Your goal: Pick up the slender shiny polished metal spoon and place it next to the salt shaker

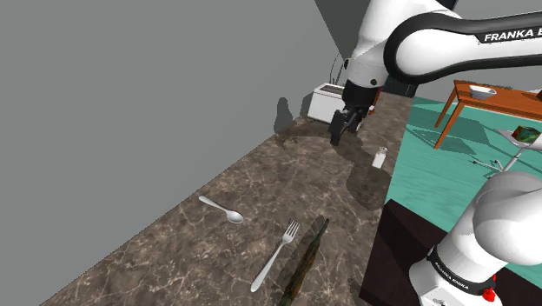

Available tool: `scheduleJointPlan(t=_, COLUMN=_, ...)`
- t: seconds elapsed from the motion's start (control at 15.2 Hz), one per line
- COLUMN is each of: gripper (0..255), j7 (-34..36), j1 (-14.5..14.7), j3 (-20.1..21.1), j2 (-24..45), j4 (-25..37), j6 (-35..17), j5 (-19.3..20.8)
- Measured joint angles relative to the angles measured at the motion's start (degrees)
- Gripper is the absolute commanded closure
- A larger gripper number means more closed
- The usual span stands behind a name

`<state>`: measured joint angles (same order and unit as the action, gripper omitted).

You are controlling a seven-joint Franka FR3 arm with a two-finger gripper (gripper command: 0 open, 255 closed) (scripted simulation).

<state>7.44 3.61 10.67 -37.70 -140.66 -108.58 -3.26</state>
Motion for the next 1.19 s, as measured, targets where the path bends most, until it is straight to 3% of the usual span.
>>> scheduleJointPlan(t=0.73, gripper=0, j7=7.9, j1=0.9, j3=7.5, j2=19.4, j4=1.7, j6=-20.6, j5=-1.4)
scheduleJointPlan(t=1.19, gripper=0, j7=15.9, j1=1.1, j3=12.1, j2=34.1, j4=8.4, j6=-30.1, j5=3.3)
